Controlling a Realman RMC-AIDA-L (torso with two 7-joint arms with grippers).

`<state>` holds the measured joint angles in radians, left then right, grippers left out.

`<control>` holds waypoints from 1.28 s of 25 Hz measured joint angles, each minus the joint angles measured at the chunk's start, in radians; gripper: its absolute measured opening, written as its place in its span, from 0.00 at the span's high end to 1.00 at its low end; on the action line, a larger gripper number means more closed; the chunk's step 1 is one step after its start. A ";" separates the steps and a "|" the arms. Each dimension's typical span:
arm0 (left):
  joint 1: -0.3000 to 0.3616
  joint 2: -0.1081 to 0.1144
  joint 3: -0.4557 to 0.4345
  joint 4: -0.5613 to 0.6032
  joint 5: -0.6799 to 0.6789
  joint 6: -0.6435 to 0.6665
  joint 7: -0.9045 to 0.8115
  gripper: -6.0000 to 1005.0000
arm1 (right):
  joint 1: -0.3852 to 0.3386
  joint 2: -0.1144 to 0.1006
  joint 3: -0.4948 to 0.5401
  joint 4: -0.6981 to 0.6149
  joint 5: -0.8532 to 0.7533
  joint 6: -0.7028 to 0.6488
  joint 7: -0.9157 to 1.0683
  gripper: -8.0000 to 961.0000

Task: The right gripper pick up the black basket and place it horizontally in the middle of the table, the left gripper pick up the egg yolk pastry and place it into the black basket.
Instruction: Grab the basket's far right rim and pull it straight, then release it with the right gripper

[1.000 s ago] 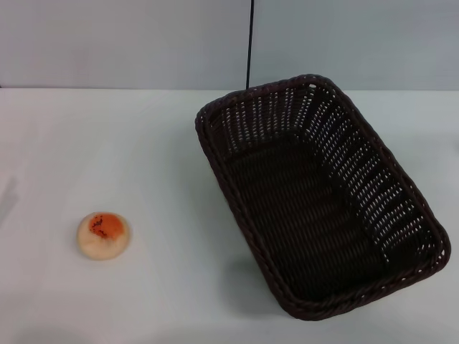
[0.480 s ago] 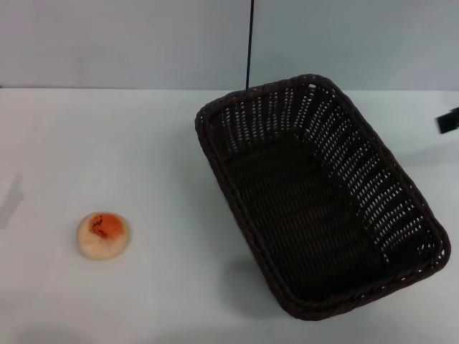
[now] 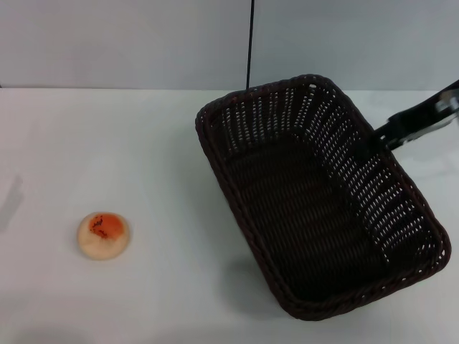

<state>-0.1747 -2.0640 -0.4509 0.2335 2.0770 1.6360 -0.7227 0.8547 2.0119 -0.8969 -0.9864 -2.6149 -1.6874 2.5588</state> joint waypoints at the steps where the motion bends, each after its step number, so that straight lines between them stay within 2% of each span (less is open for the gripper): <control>1: 0.001 0.000 0.000 0.000 0.000 0.000 0.000 0.16 | 0.007 0.002 -0.016 0.017 -0.005 0.013 0.007 0.23; 5: 0.008 0.000 0.000 -0.010 0.000 -0.003 0.000 0.16 | 0.018 0.019 -0.056 0.044 -0.050 0.066 0.029 0.24; 10: 0.010 -0.001 0.000 -0.016 0.001 -0.020 0.000 0.16 | 0.008 0.041 -0.042 0.053 -0.038 0.131 0.031 0.25; 15: 0.011 0.000 0.000 -0.037 0.002 -0.037 0.000 0.16 | 0.004 0.045 -0.050 0.112 -0.012 0.166 0.017 0.26; 20: 0.010 0.000 0.000 -0.037 0.002 -0.038 0.000 0.16 | 0.007 0.044 -0.050 0.142 -0.012 0.180 0.005 0.51; 26: 0.016 0.001 0.000 -0.037 0.002 -0.032 0.000 0.16 | -0.032 0.044 -0.052 0.005 -0.012 0.132 -0.014 0.59; 32: 0.027 0.002 0.000 -0.037 0.002 -0.026 0.000 0.16 | -0.007 0.036 -0.050 -0.017 -0.003 0.083 -0.079 0.68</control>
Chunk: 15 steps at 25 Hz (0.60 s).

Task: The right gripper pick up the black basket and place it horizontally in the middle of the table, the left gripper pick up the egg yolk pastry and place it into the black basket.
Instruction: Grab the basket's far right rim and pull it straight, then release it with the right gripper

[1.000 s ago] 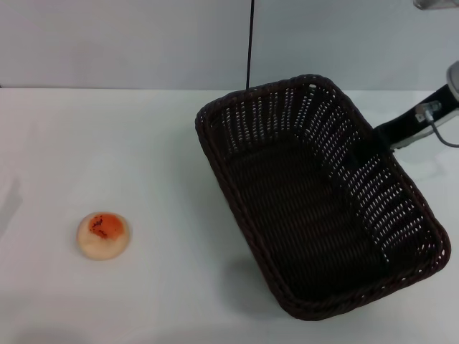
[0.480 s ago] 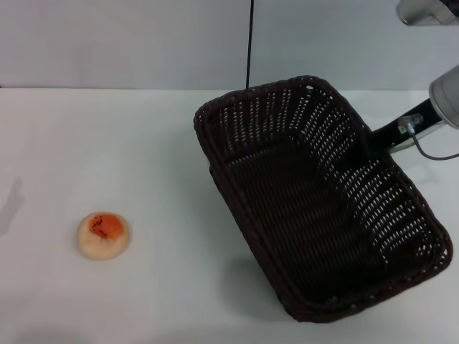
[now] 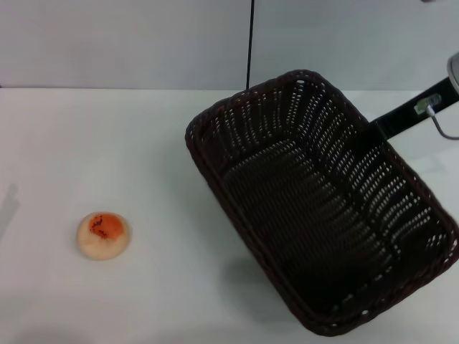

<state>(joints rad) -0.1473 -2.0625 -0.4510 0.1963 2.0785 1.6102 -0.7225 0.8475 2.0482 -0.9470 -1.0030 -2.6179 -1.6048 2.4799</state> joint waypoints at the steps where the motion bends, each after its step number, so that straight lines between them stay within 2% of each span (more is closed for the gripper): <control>1: 0.003 0.000 0.000 0.000 0.000 0.001 0.000 0.16 | 0.007 -0.002 0.000 -0.001 0.001 -0.005 -0.015 0.71; 5: 0.010 0.000 0.000 0.000 0.000 0.003 0.000 0.16 | 0.040 -0.007 0.004 -0.007 0.004 -0.026 -0.116 0.80; 9: 0.017 0.000 0.007 0.000 0.000 0.021 0.001 0.16 | 0.076 -0.005 -0.006 -0.007 0.005 -0.031 -0.242 0.80; 15: 0.035 -0.004 0.027 -0.019 0.000 0.070 0.037 0.16 | 0.128 0.016 -0.071 -0.004 0.010 -0.028 -0.411 0.80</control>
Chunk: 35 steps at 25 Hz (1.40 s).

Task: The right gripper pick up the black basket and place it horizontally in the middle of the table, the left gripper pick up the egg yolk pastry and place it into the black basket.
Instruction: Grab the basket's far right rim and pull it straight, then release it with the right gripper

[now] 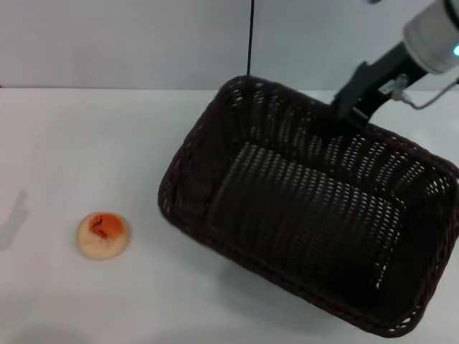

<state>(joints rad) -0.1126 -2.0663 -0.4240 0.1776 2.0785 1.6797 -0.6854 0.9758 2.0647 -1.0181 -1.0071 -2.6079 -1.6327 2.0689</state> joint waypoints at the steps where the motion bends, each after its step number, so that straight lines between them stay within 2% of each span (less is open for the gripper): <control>1: 0.004 0.000 0.000 -0.013 0.000 0.003 0.012 0.16 | 0.005 0.004 -0.016 0.000 0.005 0.001 -0.030 0.80; 4: 0.014 0.001 0.000 -0.058 0.000 0.009 0.062 0.16 | 0.013 0.011 -0.087 -0.002 0.048 0.018 -0.112 0.80; 12: 0.032 -0.001 0.001 -0.136 0.000 0.012 0.142 0.16 | 0.007 0.012 -0.228 -0.004 0.148 0.117 -0.247 0.80; 26: 0.021 0.000 0.000 -0.142 0.000 0.001 0.141 0.16 | -0.012 0.015 -0.264 0.059 0.285 0.232 -0.275 0.79; 35: 0.019 0.001 0.001 -0.135 0.000 0.000 0.143 0.17 | -0.027 0.018 -0.402 0.055 0.293 0.315 -0.274 0.76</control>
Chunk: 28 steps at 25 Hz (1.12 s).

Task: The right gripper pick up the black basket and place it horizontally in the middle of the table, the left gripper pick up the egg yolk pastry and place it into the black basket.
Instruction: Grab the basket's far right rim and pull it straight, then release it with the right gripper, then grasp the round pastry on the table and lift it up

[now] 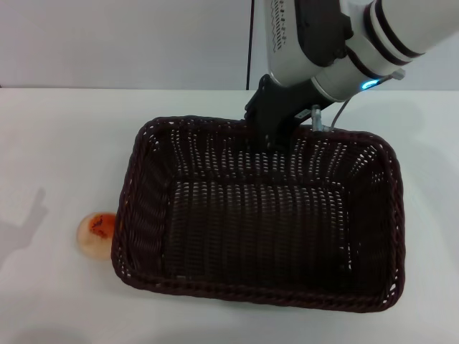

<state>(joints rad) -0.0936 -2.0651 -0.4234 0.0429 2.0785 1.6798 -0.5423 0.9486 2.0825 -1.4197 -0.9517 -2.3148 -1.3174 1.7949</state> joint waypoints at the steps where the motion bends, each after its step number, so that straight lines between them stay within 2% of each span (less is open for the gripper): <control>1: 0.000 0.000 0.000 0.000 0.000 0.000 0.000 0.17 | -0.003 0.001 -0.004 -0.004 0.005 0.005 0.000 0.76; 9: 0.000 0.002 -0.001 0.002 0.000 0.003 -0.002 0.17 | -0.030 0.002 -0.028 -0.046 0.039 0.028 -0.010 0.74; 14: 0.000 0.003 0.004 0.006 0.001 0.005 -0.003 0.18 | -0.065 0.003 -0.032 -0.100 0.042 0.029 0.000 0.50; 16: 0.000 0.005 0.029 0.019 0.002 0.005 -0.010 0.18 | -0.104 0.001 -0.022 -0.157 0.069 0.034 0.008 0.43; 19: -0.005 0.008 0.097 0.067 0.003 0.008 -0.064 0.18 | -0.204 -0.003 0.005 -0.267 0.186 0.082 0.000 0.32; 22: -0.022 0.008 0.203 0.143 0.003 0.016 -0.133 0.18 | -0.354 -0.004 0.015 -0.392 0.349 0.160 -0.050 0.24; 25: -0.039 0.008 0.326 0.212 0.003 0.017 -0.184 0.19 | -0.530 -0.001 0.014 -0.482 0.570 0.240 -0.167 0.24; 27: -0.048 0.007 0.422 0.258 0.004 0.010 -0.203 0.19 | -0.636 0.001 0.014 -0.486 0.760 0.271 -0.287 0.24; 28: -0.049 0.007 0.437 0.264 0.003 0.008 -0.203 0.19 | -0.691 0.001 0.015 -0.470 0.876 0.276 -0.367 0.24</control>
<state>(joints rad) -0.1422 -2.0582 0.0140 0.3072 2.0819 1.6875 -0.7454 0.2571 2.0832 -1.4043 -1.4216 -1.4389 -1.0419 1.4278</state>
